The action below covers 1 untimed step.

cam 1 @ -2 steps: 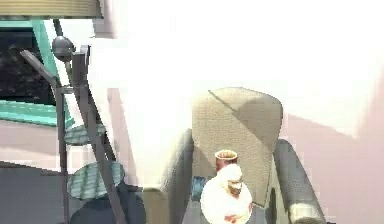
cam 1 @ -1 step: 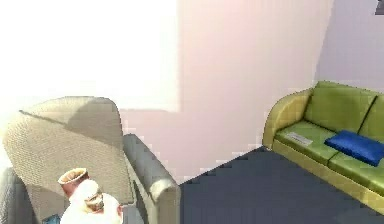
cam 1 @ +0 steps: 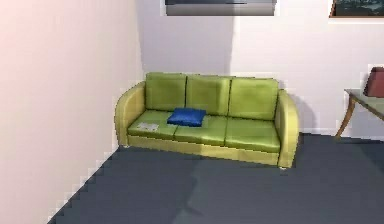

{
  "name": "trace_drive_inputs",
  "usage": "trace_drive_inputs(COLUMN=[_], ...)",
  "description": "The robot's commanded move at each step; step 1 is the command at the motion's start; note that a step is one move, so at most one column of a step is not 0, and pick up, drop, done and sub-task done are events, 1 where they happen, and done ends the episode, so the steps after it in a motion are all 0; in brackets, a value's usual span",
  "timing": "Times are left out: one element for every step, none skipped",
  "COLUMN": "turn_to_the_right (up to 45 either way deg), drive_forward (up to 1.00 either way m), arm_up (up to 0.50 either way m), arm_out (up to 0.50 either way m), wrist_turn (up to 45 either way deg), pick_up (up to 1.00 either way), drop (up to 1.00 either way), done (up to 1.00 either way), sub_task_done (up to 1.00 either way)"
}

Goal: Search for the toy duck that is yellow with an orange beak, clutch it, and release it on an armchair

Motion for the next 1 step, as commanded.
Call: trace_drive_inputs(turn_to_the_right=[33.0], drive_forward=[0.0], arm_up=[0.0], arm_out=[0.0], wrist_turn=[0.0], pick_up=[0.0], drop=[0.0], done=[0.0], sub_task_done=[0.0])
